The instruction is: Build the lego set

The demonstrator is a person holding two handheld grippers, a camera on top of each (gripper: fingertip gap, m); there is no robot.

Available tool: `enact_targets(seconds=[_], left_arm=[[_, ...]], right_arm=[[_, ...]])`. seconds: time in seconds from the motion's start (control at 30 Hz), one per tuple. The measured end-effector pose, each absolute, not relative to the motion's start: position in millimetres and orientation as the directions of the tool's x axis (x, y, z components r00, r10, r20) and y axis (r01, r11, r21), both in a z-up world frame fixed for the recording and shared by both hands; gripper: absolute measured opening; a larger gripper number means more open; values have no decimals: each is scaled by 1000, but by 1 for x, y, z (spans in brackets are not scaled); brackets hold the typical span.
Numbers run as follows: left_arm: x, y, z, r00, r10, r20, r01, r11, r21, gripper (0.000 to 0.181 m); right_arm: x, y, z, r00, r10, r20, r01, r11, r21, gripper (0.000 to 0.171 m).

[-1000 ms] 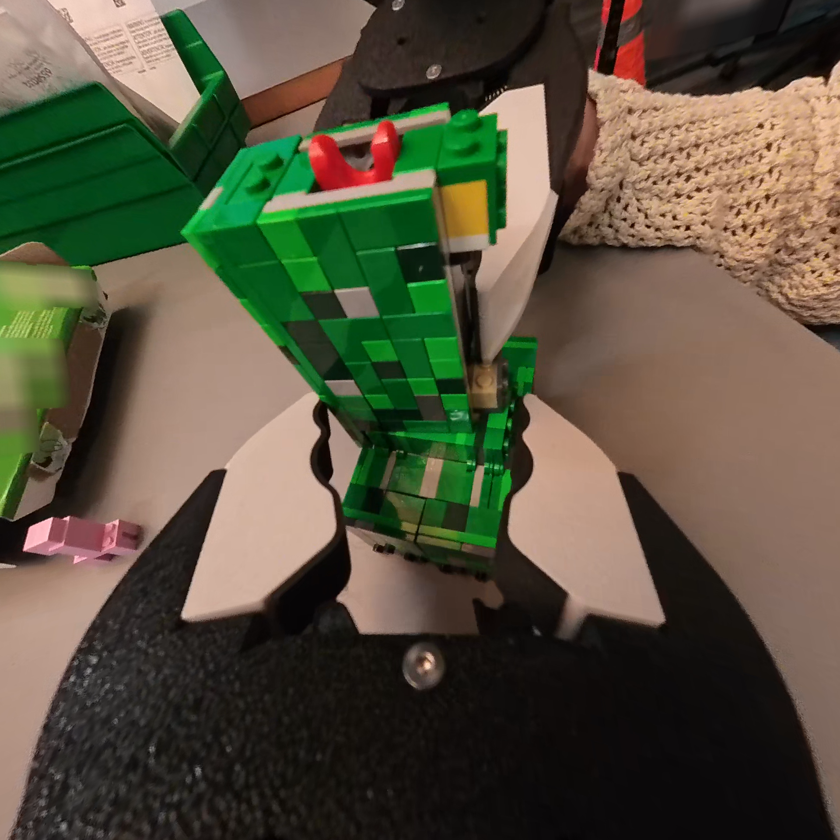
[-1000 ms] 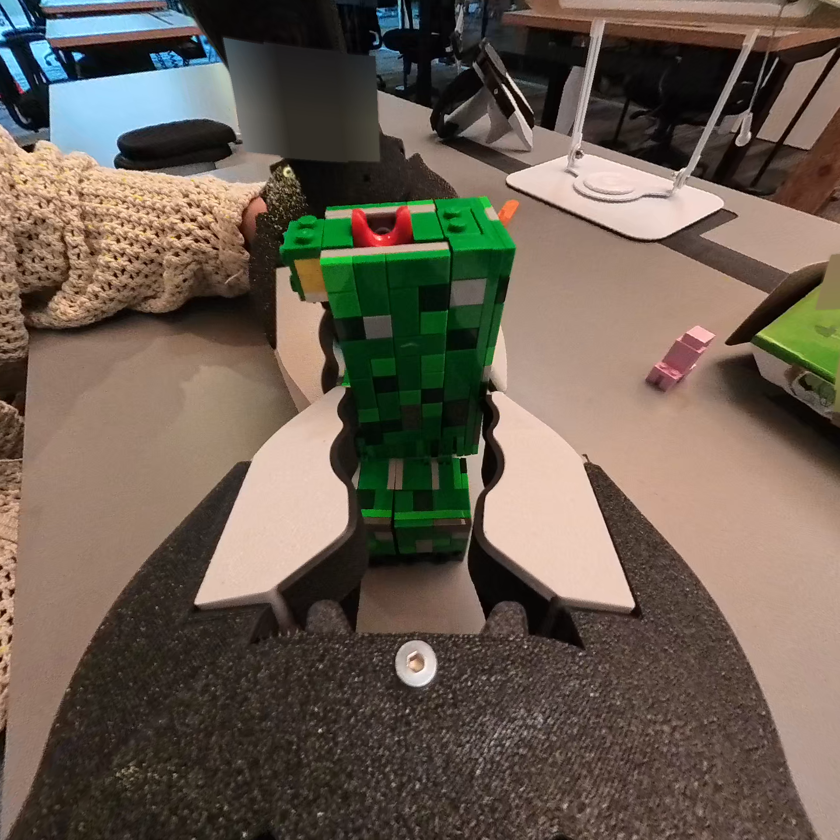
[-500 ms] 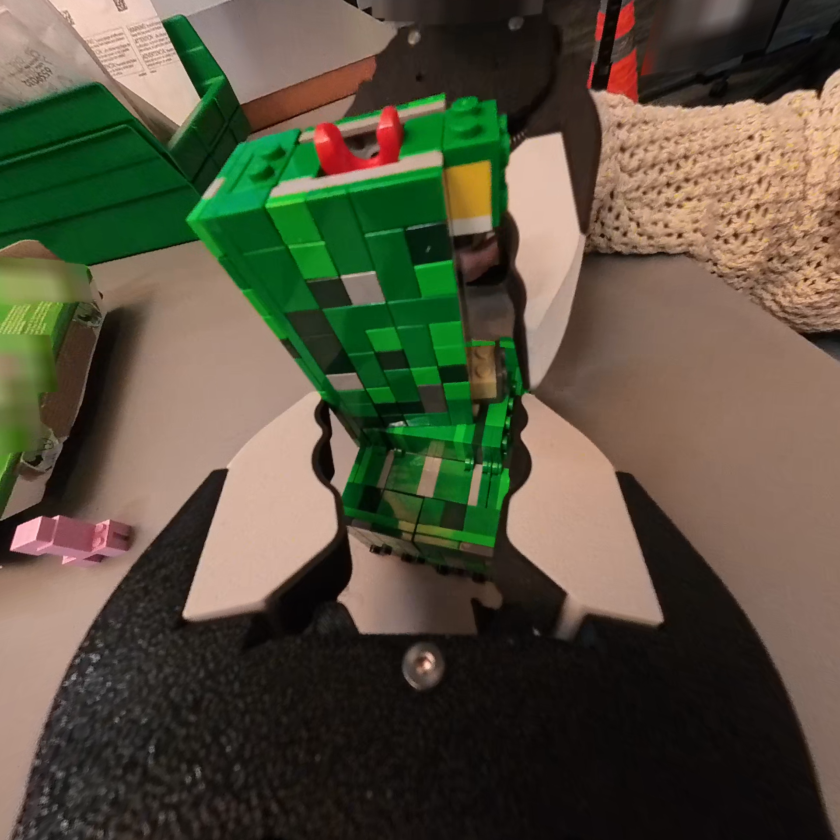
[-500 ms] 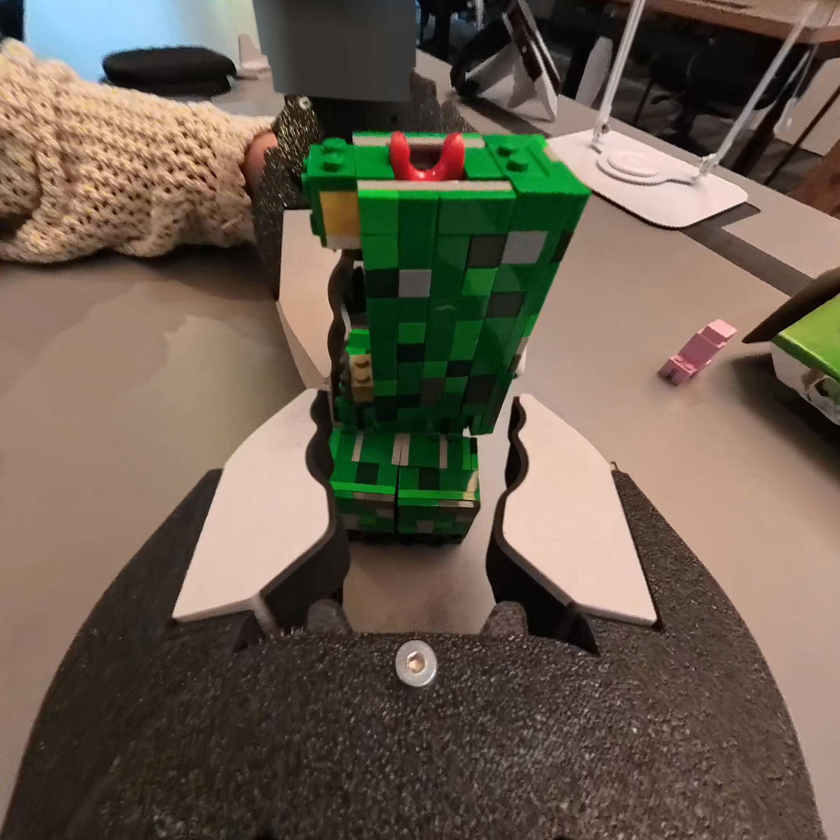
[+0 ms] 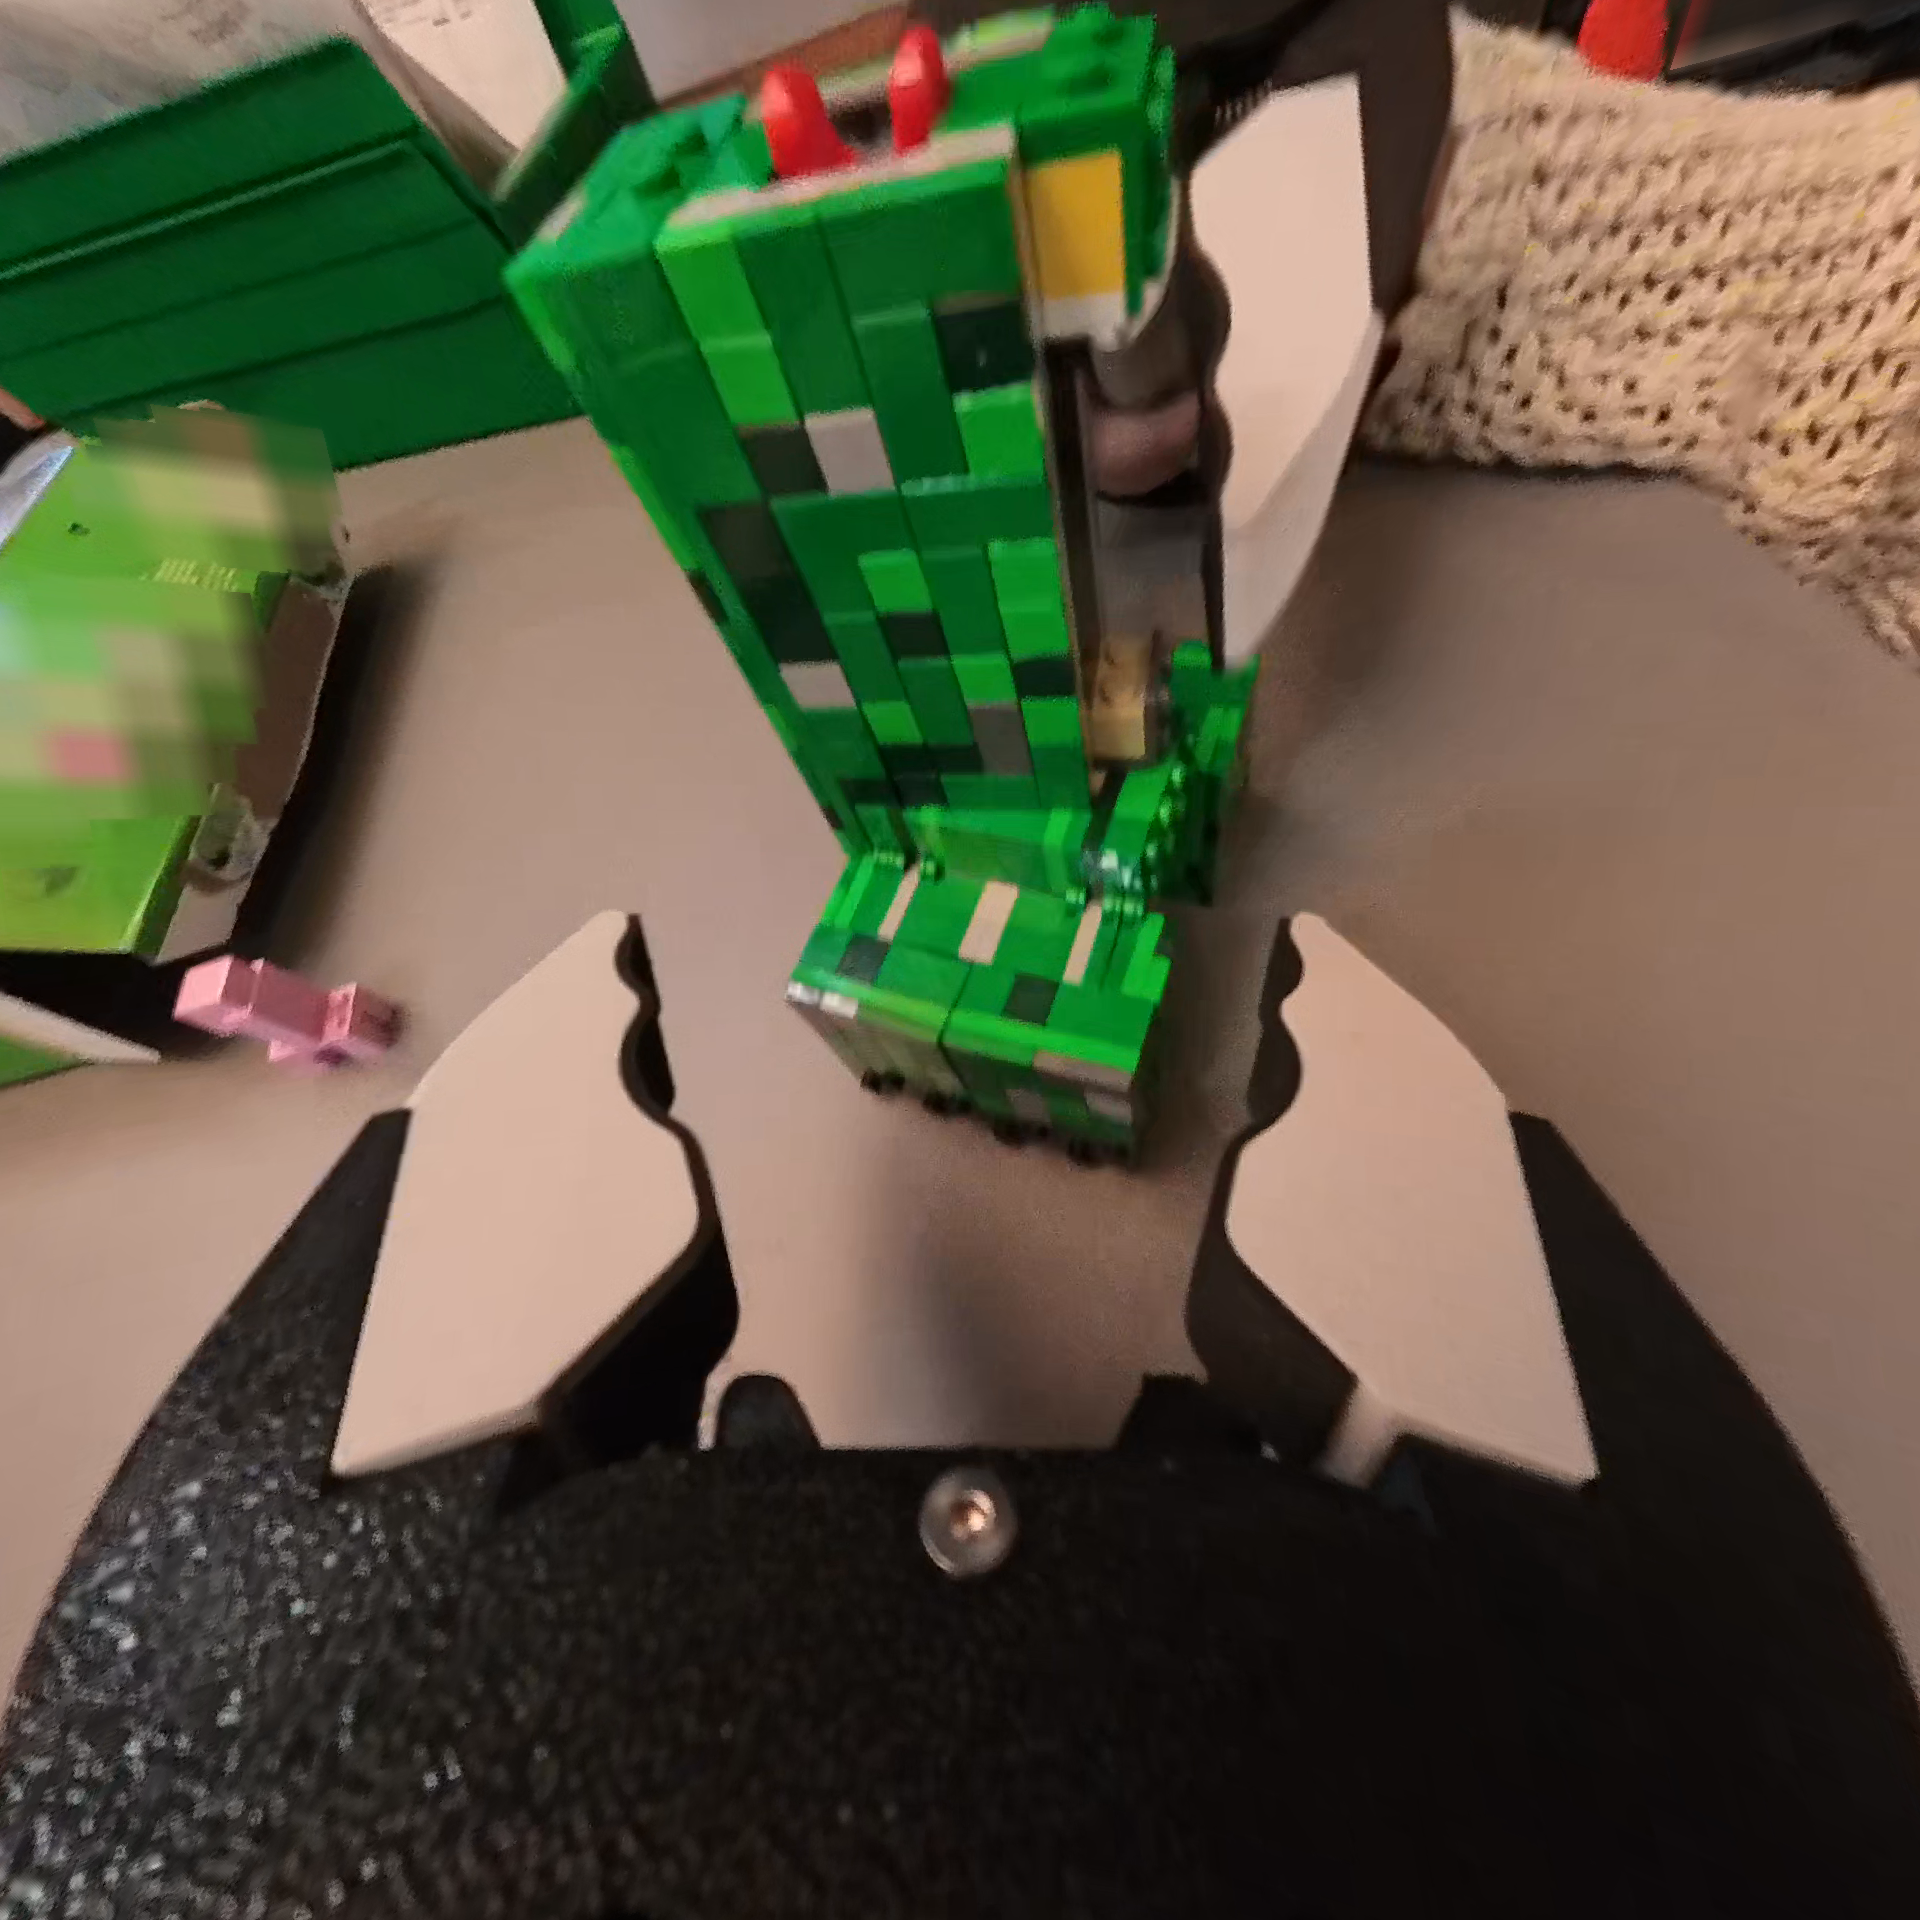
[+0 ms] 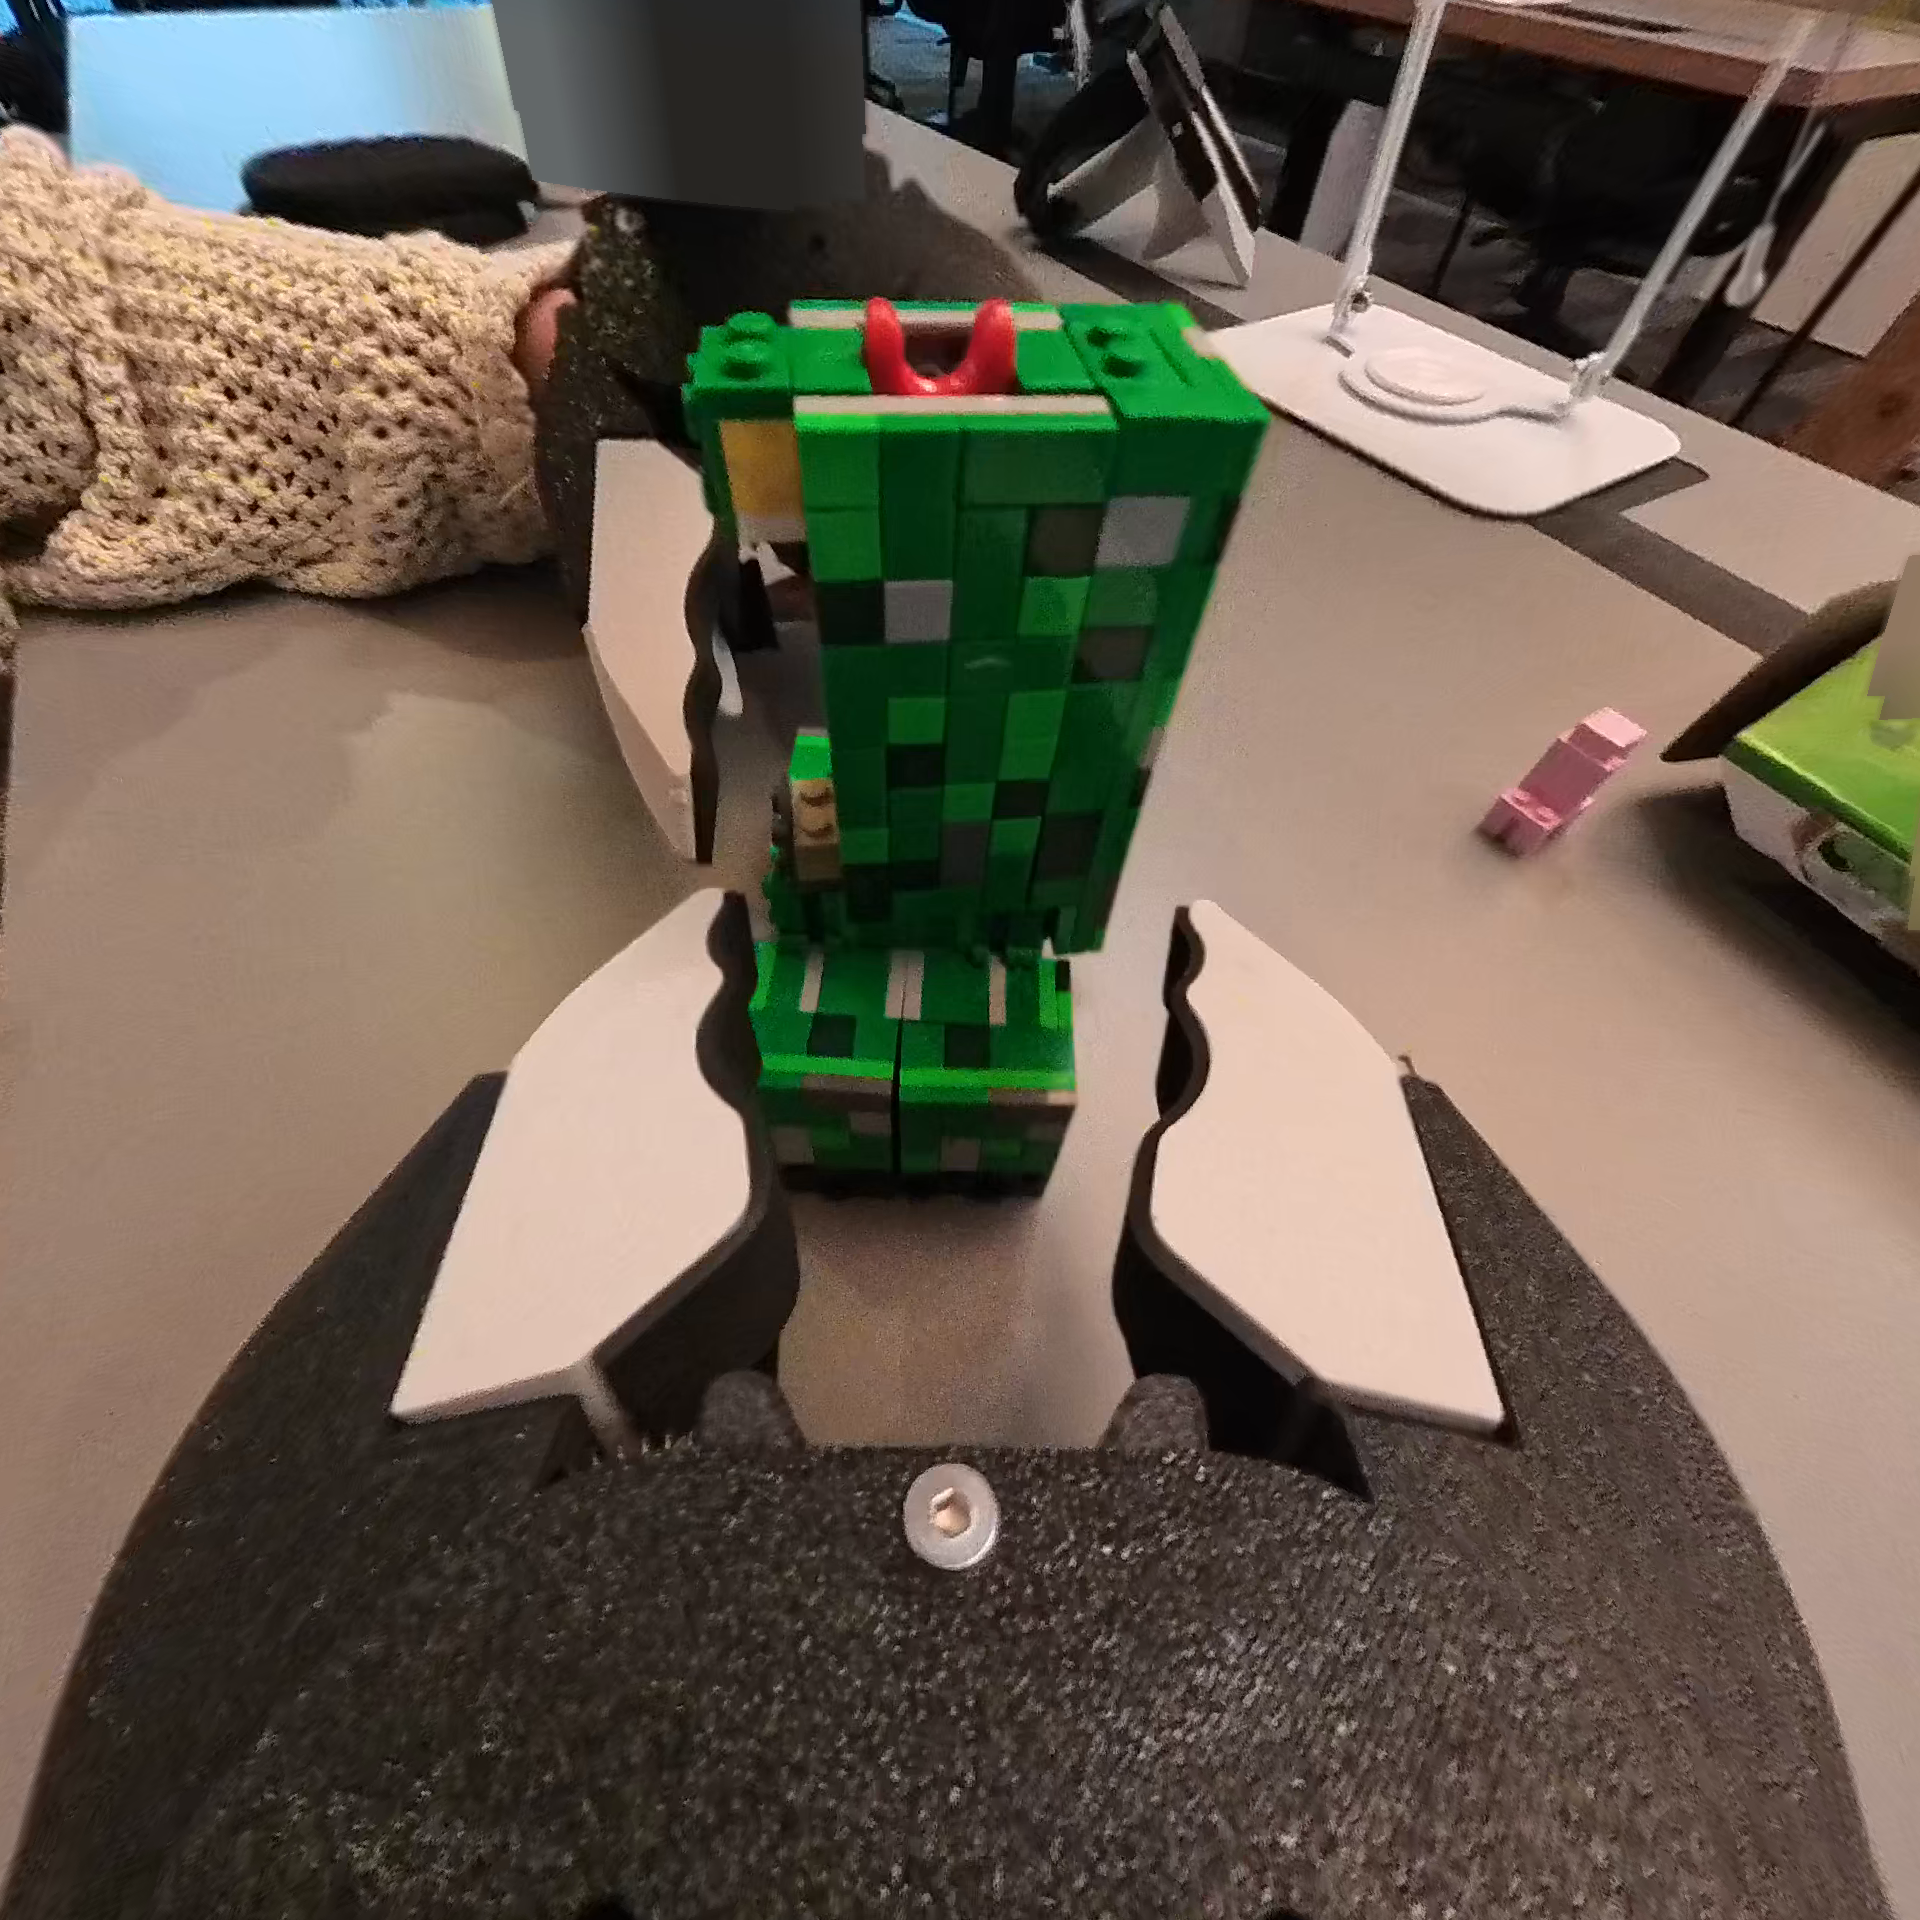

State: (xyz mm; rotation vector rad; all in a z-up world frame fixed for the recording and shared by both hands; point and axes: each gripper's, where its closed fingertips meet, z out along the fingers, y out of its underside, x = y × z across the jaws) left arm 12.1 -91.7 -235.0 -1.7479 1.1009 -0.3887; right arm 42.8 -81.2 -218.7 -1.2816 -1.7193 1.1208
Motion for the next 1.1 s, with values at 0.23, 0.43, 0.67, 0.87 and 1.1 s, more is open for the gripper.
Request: enact_targets(seconds=[0.23, 0.43, 0.67, 0.87, 1.1], left_arm=[[-6, -114, -230, 641, -752, -152, -414, -172, -894, 106], [-4, -131, -217, 791, -599, -123, -301, -206, -931, 103], [16, -139, -240, 798, -556, -232, -420, -237, -876, 113], [14, -143, -238, 818, -540, -198, -365, -221, -904, 101], [13, -152, -221, 800, -559, -216, -330, -109, -938, 50]], right_arm=[[60, -85, -241, -277, 956, -97, 466, 45, -884, 78], [64, -103, -244, -255, 962, -98, 472, 36, -881, 79], [67, -138, -247, -293, 955, -40, 461, 104, -881, 78], [67, -118, -239, -287, 958, -4, 430, 126, -894, 75], [36, -99, -208, -511, 858, -48, 325, 140, -935, 68]])
